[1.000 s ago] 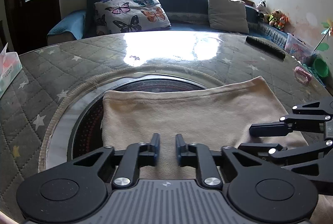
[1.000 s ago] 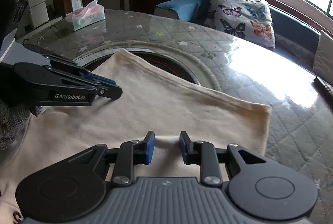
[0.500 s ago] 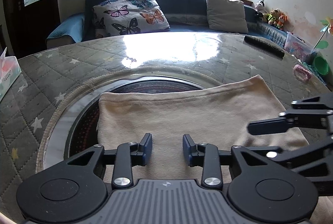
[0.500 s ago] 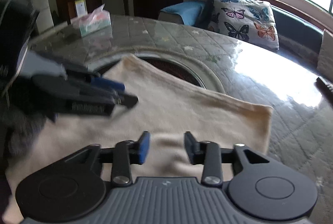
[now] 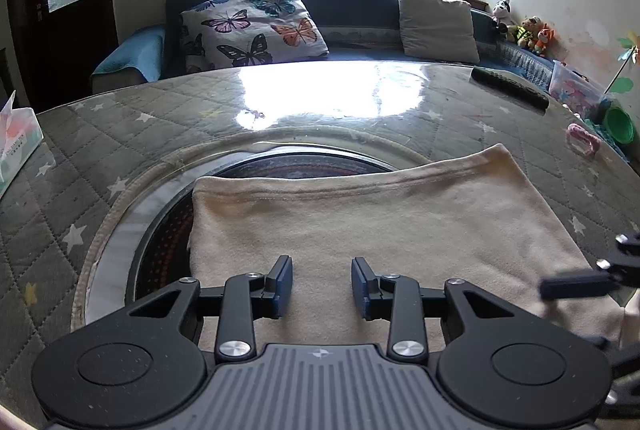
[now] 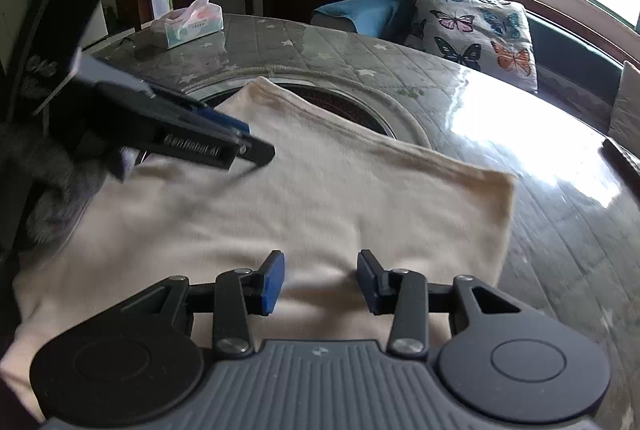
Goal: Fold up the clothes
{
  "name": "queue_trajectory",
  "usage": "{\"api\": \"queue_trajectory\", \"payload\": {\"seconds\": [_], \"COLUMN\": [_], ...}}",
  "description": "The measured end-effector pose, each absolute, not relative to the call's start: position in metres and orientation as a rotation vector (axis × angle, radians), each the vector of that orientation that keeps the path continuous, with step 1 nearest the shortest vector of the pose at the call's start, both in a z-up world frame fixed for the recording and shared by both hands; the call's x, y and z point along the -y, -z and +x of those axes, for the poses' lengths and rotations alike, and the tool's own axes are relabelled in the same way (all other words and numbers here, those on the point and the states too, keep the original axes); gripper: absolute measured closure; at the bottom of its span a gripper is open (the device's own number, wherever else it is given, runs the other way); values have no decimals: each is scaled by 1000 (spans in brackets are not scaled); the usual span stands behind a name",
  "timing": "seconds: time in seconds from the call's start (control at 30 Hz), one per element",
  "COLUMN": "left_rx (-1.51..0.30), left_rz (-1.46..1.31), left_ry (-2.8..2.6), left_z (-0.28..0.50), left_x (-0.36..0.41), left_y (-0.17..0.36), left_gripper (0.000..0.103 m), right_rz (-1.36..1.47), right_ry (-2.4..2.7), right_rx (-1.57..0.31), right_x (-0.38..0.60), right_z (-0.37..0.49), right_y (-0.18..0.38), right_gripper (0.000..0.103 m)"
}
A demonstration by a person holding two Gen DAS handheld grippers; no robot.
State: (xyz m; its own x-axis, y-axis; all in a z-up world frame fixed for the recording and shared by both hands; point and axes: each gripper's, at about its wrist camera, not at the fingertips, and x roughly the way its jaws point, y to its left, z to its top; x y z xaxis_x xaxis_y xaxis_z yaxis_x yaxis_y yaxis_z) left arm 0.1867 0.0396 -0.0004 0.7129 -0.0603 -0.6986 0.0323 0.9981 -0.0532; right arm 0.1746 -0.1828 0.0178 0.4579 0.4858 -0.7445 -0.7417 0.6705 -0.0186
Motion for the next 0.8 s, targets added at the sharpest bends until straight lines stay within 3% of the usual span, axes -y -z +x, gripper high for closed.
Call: {"api": "queue_trajectory", "payload": {"seconds": [0.8], "left_rx": [-763], "left_rz": [54], "left_ry": [11], "left_z": [177], "left_x": [-26], "left_y": [3], "left_gripper": [53], "right_rz": [-346], "right_ry": [-674], "right_rx": [-760], "right_x": [267], "right_z": [92], "right_y": [-26], "right_gripper": [52]}}
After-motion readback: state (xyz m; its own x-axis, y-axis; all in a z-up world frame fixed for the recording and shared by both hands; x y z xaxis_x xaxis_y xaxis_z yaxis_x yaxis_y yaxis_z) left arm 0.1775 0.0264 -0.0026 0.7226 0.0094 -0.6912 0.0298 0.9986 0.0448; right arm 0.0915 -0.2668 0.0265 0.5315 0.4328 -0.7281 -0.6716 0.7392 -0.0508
